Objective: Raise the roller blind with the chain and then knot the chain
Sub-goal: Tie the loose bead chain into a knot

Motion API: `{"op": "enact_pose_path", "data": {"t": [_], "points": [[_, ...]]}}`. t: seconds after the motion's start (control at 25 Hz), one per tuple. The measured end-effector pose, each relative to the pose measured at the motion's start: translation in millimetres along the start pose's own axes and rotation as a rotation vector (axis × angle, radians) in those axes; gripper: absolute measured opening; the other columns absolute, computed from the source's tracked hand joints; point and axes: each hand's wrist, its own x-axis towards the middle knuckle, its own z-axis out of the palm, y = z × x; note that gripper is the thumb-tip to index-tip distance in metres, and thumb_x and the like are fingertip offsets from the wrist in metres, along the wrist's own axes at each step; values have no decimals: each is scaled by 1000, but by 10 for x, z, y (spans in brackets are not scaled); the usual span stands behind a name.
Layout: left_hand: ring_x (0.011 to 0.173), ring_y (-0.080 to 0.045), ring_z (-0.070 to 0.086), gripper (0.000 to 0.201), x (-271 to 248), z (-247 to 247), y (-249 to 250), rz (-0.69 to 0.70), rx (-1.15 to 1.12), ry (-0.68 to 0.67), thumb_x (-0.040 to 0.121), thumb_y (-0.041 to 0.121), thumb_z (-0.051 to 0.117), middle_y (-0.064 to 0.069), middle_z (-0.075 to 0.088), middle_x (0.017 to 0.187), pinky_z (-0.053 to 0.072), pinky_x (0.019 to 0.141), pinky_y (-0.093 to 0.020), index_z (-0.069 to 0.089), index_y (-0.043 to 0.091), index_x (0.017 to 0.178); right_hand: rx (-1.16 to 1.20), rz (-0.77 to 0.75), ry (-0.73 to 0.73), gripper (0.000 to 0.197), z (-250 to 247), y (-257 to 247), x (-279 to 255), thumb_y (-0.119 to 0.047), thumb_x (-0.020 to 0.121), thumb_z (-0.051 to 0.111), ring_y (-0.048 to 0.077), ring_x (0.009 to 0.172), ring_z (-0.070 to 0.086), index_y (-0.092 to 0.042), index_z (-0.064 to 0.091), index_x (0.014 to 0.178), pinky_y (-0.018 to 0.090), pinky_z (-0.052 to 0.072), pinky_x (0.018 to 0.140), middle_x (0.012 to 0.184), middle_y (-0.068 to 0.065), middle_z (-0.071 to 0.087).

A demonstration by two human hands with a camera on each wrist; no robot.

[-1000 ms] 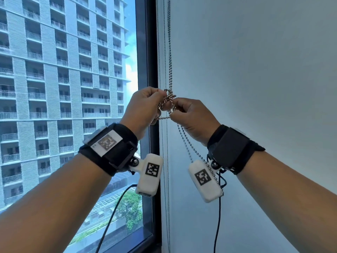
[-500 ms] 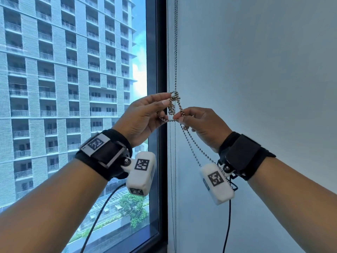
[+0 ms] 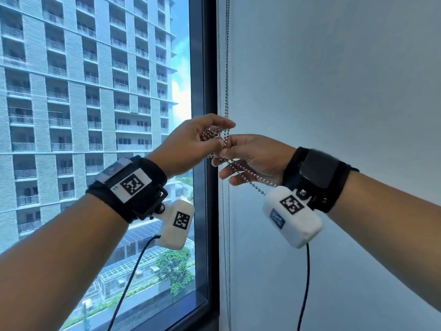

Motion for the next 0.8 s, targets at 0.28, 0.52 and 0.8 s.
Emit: {"op": "enact_pose_path", "data": {"t": [0.28, 0.52, 0.8], "points": [[121, -16, 58, 59, 42, 126, 95, -81, 442, -52, 97, 25, 59, -2, 58, 142, 38, 96, -22, 37, 30, 151, -454, -108, 168, 14, -53, 37, 97, -17, 97, 52, 26, 58, 65, -3, 51, 101, 31, 48, 48, 91, 14, 68], [60, 8, 61, 18, 55, 240, 17, -102, 186, 127, 96, 22, 60, 10, 70, 81, 43, 57, -15, 63, 25, 113, -410, -166, 342, 8, -115, 54, 149, -12, 92, 47, 24, 51, 59, -10, 55, 94, 30, 44, 45, 83, 11, 69], [41, -2, 40, 17, 53, 276, 53, -258, -317, 98, 98, 21, 58, 14, 58, 57, 34, 46, -19, 66, 21, 113, -620, -606, 763, 12, -264, 53, 295, -15, 86, 50, 26, 70, 63, -10, 56, 95, 32, 50, 64, 90, 5, 63]]}}
